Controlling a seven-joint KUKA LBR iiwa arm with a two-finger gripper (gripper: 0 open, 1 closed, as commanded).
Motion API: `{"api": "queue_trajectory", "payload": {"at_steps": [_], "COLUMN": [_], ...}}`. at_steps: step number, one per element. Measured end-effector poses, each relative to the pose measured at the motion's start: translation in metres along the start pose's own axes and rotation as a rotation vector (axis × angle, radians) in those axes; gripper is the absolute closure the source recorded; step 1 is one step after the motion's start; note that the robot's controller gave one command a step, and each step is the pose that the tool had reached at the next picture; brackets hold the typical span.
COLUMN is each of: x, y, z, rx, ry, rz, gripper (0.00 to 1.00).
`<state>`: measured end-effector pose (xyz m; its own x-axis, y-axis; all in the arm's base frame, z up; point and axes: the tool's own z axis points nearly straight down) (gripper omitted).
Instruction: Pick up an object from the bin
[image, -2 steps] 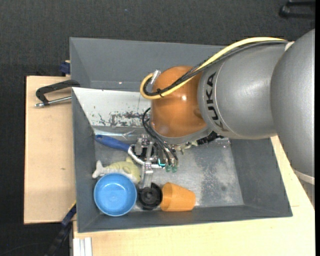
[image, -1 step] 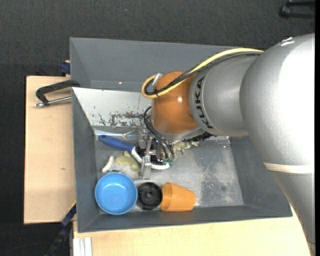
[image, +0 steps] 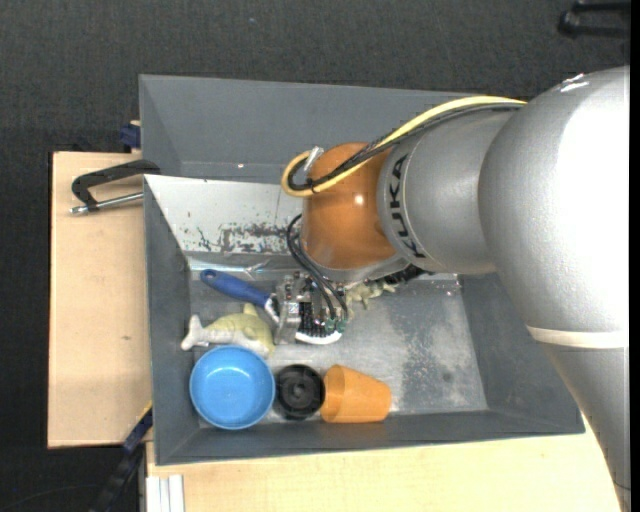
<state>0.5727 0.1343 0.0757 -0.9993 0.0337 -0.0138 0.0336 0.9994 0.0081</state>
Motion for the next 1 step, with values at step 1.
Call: {"api": "queue_trajectory", "payload": {"at_steps": [1], "x": [-0.0059], "y": [-0.011], "z": [-0.1334], "rx": [0.004], "ry": [0.001], "rz": [0.004], "gripper": [1.0]}}
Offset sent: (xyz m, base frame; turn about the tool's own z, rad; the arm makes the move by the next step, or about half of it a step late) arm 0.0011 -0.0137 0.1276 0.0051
